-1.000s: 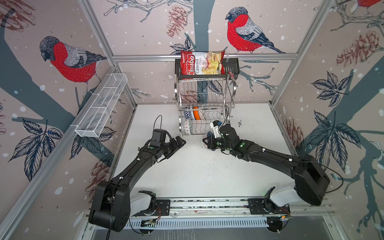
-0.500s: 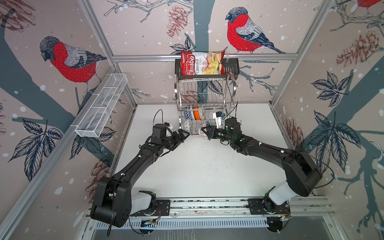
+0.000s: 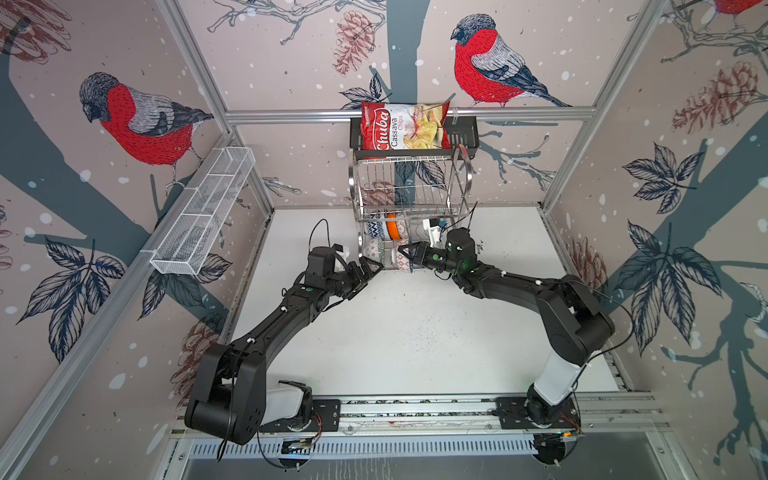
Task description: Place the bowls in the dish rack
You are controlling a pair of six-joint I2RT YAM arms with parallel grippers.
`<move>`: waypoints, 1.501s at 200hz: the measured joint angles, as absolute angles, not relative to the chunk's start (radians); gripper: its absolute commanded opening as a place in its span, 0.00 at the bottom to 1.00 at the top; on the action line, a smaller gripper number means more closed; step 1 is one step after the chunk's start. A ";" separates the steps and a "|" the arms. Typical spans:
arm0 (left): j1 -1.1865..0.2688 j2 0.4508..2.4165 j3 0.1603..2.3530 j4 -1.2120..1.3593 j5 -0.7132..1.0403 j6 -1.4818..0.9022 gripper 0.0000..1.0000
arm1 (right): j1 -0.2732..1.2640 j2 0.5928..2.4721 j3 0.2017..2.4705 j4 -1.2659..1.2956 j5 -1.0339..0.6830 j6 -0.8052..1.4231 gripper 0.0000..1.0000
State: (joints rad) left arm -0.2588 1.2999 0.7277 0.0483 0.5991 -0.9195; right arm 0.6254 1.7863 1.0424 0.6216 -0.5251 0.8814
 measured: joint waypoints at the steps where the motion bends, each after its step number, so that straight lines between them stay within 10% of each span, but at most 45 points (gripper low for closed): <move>1: -0.259 1.300 0.728 0.048 0.599 -0.920 0.98 | 0.625 1.789 1.044 0.624 -0.525 0.886 0.00; 300: -0.259 1.370 0.796 -0.019 0.602 -0.865 0.98 | 0.601 2.130 1.208 1.013 -0.625 1.282 0.01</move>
State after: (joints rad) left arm -0.2592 1.3705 0.7956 -0.0185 0.6018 -0.8650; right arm 0.6010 2.1304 1.2083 1.0134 -0.6247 1.2823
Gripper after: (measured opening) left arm 0.976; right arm 0.098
